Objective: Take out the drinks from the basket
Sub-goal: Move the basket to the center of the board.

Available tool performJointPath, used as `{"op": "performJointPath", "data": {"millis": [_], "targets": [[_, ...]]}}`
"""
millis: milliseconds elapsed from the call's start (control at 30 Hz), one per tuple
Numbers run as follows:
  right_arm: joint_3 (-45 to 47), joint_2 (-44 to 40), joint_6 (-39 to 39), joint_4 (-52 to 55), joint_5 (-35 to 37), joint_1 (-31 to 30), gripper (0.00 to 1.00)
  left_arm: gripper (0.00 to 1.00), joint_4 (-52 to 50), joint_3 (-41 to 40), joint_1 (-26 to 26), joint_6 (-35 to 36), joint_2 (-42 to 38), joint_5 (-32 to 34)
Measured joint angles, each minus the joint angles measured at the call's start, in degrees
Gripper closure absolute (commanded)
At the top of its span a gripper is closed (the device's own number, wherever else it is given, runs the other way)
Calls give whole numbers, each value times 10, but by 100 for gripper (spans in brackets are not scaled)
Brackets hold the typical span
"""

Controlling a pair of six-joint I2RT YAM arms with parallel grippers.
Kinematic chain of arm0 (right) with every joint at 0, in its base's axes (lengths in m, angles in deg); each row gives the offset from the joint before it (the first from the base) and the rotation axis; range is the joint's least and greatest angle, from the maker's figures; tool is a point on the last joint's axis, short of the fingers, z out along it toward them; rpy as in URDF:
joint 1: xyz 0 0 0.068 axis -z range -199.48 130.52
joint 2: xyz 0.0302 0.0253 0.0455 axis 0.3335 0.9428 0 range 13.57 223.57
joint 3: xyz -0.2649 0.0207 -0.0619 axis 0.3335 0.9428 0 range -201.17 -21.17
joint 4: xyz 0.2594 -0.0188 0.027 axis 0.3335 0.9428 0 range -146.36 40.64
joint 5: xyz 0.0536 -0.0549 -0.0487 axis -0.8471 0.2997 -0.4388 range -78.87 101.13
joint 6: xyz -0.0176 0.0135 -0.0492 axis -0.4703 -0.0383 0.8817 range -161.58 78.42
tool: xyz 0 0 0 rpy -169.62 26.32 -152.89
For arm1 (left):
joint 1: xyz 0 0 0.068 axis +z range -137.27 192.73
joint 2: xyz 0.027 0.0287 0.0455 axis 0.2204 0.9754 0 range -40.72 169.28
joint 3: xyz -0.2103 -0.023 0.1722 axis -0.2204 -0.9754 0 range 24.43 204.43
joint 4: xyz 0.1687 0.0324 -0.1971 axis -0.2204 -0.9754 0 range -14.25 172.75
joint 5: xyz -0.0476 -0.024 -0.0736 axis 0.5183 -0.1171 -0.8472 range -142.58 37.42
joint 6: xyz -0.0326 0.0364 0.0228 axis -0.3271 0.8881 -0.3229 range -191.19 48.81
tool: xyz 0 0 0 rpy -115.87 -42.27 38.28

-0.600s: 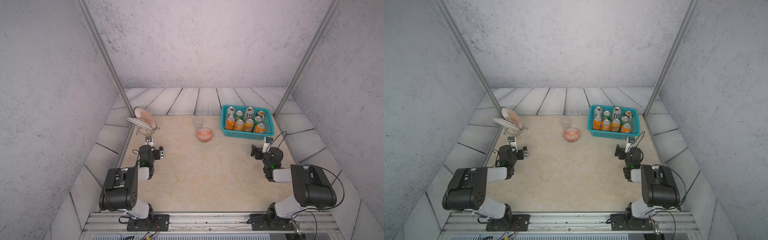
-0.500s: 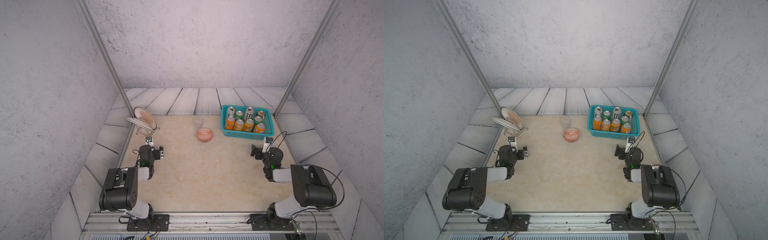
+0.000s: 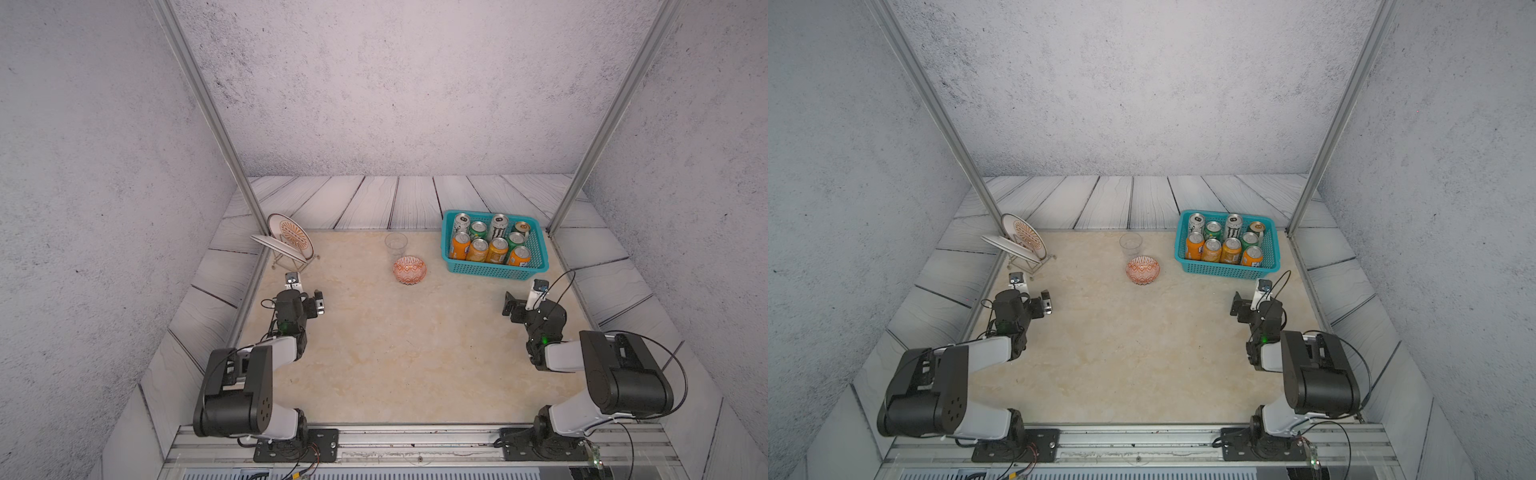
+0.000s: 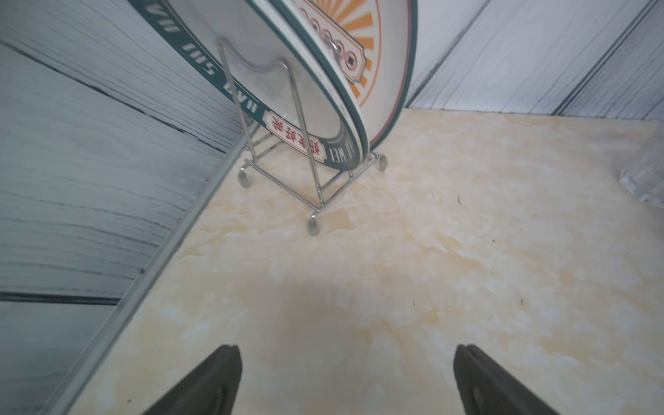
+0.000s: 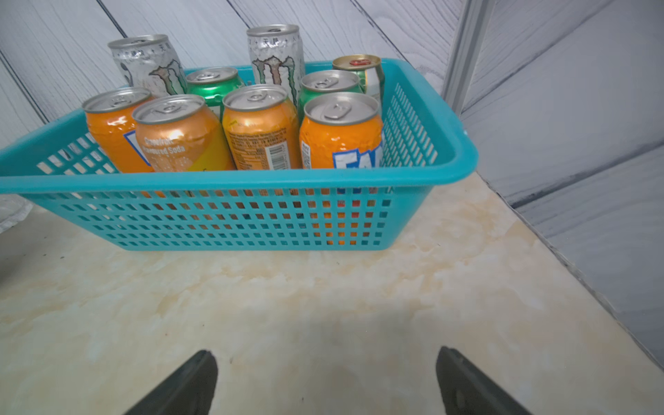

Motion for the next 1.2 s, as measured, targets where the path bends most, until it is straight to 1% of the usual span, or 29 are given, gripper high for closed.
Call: {"op": "performJointPath", "data": {"millis": [67,133,200,267,400,467,533,633,767,867,967,1067,1200], "targets": [[25,-18,-7,-5,21,0,0,1,-37,1,0,-19,-57,13],[36,-63,-8,19,34,0,0,1,-83,9,0,-39,-103,15],[31,-129,-11,70,39,0,0,1,-147,30,0,-75,-143,12],[9,-213,-15,153,38,0,0,1,-208,58,0,-110,-174,3],[-48,-320,-5,292,18,0,0,1,-310,115,0,-168,-208,-35],[-79,-351,0,361,-3,0,1,1,-363,148,0,-184,-210,-67],[-117,-359,4,429,-33,0,1,1,-414,180,0,-190,-204,-99],[-190,-336,10,523,-93,-1,1,1,-480,225,0,-186,-184,-143],[-302,-264,34,623,-163,-4,3,1,-550,279,0,-156,-149,-198],[-376,-202,65,687,-195,-9,6,1,-588,312,0,-127,-126,-221],[-457,-126,106,749,-211,-19,10,1,-605,320,0,-108,-111,-234],[-530,-53,154,801,-212,-40,10,1,-625,320,0,-97,-99,-245],[-605,26,209,854,-209,-74,11,1,-629,314,0,-90,-99,-259]]}}
